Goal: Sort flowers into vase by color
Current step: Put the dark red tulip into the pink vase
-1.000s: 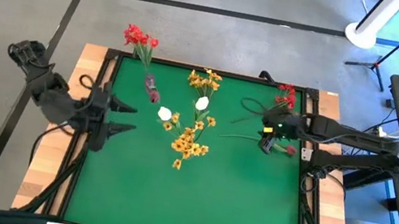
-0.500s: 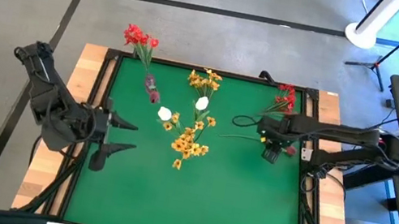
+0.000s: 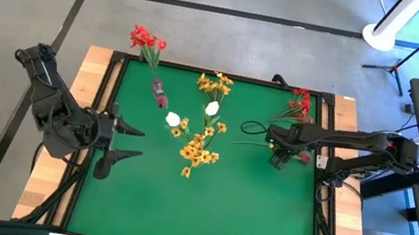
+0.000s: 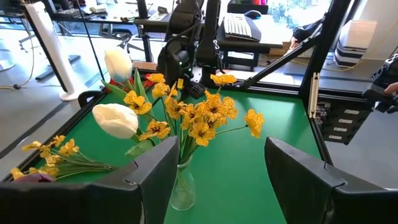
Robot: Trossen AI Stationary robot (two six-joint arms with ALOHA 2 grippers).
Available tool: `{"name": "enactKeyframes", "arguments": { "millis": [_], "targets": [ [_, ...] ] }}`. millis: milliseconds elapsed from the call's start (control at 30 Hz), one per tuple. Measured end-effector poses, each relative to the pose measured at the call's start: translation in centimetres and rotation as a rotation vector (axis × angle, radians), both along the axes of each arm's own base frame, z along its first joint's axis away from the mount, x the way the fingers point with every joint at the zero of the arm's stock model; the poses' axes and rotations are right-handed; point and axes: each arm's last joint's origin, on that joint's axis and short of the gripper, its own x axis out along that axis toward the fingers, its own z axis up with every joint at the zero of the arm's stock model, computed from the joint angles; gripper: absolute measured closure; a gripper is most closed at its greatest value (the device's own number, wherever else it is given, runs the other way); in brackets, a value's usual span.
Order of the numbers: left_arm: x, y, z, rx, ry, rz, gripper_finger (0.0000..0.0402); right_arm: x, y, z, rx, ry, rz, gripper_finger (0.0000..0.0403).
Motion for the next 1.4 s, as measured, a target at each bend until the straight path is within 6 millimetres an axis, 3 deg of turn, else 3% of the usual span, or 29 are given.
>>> {"name": "enactKeyframes", "arguments": {
  "millis": [200, 300, 500, 567, 1033, 1200, 1400],
  "targets": [
    [0.0, 0.0, 0.0, 0.000, 0.000, 0.000, 0.0168, -0.2, 0.3, -1.2, 0.075, -0.048, -0.011, 0.0234],
    [0.0, 0.0, 0.0, 0.000, 0.000, 0.000, 0.0168, -0.2, 0.5, -1.5, 0.136, -0.063, 0.000, 0.0255],
    [0.0, 0.0, 0.0, 0.000, 0.000, 0.000, 0.0168, -0.2, 0.5, -1.4, 0.150, -0.070, 0.001, 0.0375],
    [0.0, 0.0, 0.0, 0.000, 0.000, 0.000, 0.0168, -0.2, 0.5, -1.3, 0.140, -0.062, 0.001, 0.0393],
    [0.0, 0.0, 0.1, -0.006, -0.006, 0.001, 0.0168, 1.7, -0.2, 4.2, 0.028, -0.048, 0.003, 0.0401],
    [0.0, 0.0, 0.1, -0.006, -0.006, 0.001, 0.0168, 3.0, 0.6, 3.9, 0.160, -0.197, 0.087, 0.0388],
    [0.0, 0.0, 0.1, -0.006, -0.006, 0.001, 0.0168, 2.6, 2.1, 2.8, 0.088, -0.145, 0.157, 0.0311]
  ]
}}
